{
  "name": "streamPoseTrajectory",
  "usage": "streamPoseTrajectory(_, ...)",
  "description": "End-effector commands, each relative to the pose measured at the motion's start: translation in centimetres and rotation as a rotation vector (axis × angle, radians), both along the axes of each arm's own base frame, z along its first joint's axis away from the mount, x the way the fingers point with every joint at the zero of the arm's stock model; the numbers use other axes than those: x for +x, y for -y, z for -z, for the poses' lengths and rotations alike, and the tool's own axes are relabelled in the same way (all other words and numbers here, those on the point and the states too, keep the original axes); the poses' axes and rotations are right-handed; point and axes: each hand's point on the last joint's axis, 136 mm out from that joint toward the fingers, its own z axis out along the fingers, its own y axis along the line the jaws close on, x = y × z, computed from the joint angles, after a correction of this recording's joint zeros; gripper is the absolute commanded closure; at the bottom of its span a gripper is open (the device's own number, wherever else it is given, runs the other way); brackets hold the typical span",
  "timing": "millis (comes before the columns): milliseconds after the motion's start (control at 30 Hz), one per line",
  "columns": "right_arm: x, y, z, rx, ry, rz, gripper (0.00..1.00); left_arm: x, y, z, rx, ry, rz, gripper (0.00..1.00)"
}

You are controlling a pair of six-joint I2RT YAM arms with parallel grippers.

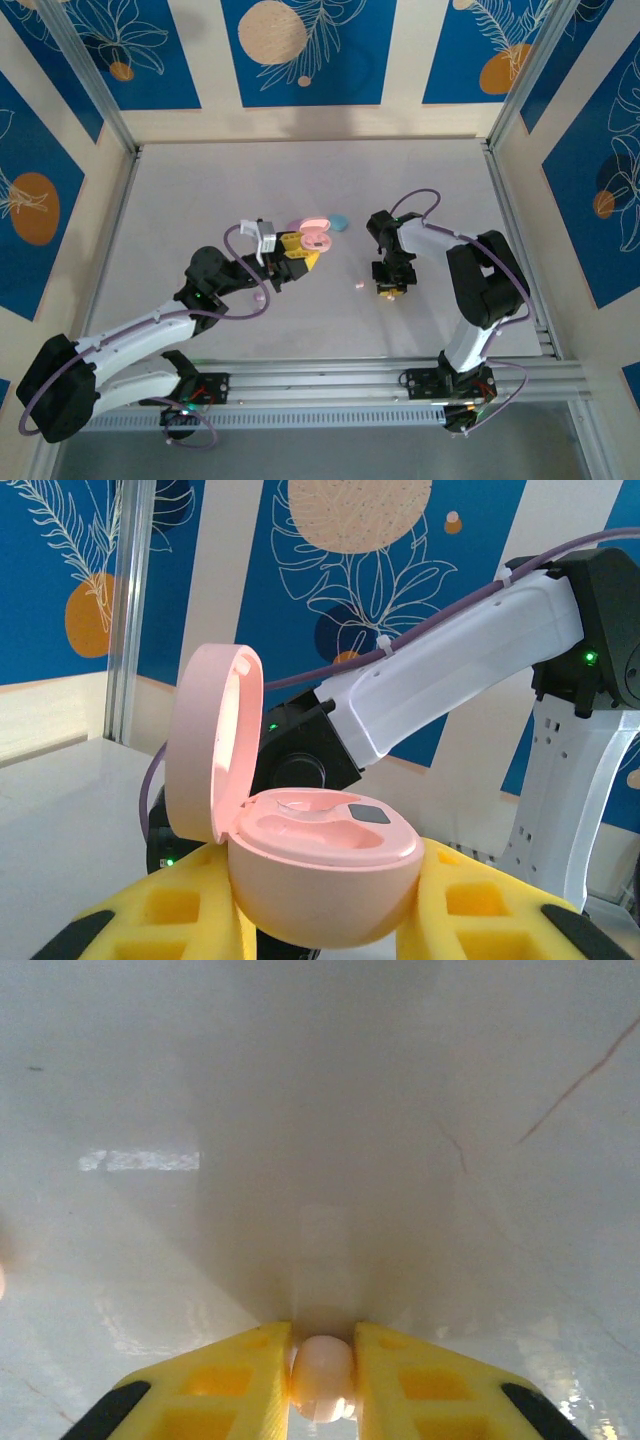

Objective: Insert wireless bluetooth earbuds into charging case

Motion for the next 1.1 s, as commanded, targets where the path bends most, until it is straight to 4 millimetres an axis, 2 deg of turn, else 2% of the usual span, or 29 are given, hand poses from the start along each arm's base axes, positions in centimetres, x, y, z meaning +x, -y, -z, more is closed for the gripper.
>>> streamPoseTrajectory(0, 0.3, -0.4, -0.6, 0.008, 0.008, -0.011, 0.8, -0.6, 0.0, -1.6, -0.026, 0.045, 0.017, 0.81)
streamPoseTrajectory(200, 0.8, -1.6, -3.2, 0.101, 0.083, 0.014, 0.81, -0.6, 0.0, -1.5, -0.022, 0.045, 0.013, 0.81)
streamPoseTrajectory(300, 1.2, -3.5, -5.8, 0.264, 0.142, 0.047, 0.81, -0.5, -0.1, -1.5, -0.019, 0.047, 0.008, 0.81)
streamPoseTrajectory(400, 2.0, -6.3, -10.1, 0.561, 0.223, 0.107, 0.81, -0.5, -0.2, -1.5, -0.015, 0.052, 0.003, 0.81)
streamPoseTrajectory(467, 2.3, -7.7, -13.6, 0.772, 0.275, 0.131, 0.81, -0.5, -0.2, -1.5, -0.008, 0.058, -0.004, 0.81)
streamPoseTrajectory(567, 1.9, -9.1, -18.3, 1.034, 0.288, 0.126, 0.8, -0.5, -0.4, -1.3, 0.001, 0.063, -0.012, 0.81)
streamPoseTrajectory(667, 1.1, -9.9, -21.8, 1.231, 0.253, 0.091, 0.8, -0.5, -0.3, -1.2, 0.008, 0.066, -0.014, 0.81)
streamPoseTrajectory(733, 0.7, -10.2, -23.5, 1.325, 0.225, 0.07, 0.8, -0.5, -0.4, -1.2, 0.01, 0.068, -0.015, 0.81)
streamPoseTrajectory(867, -0.2, -10.6, -25.6, 1.441, 0.166, 0.016, 0.79, -0.6, -0.4, -1.2, 0.016, 0.073, -0.015, 0.81)
streamPoseTrajectory(1067, -0.8, -10.8, -27.2, 1.497, 0.124, -0.015, 0.78, -0.6, -0.6, -1.1, 0.026, 0.078, -0.023, 0.81)
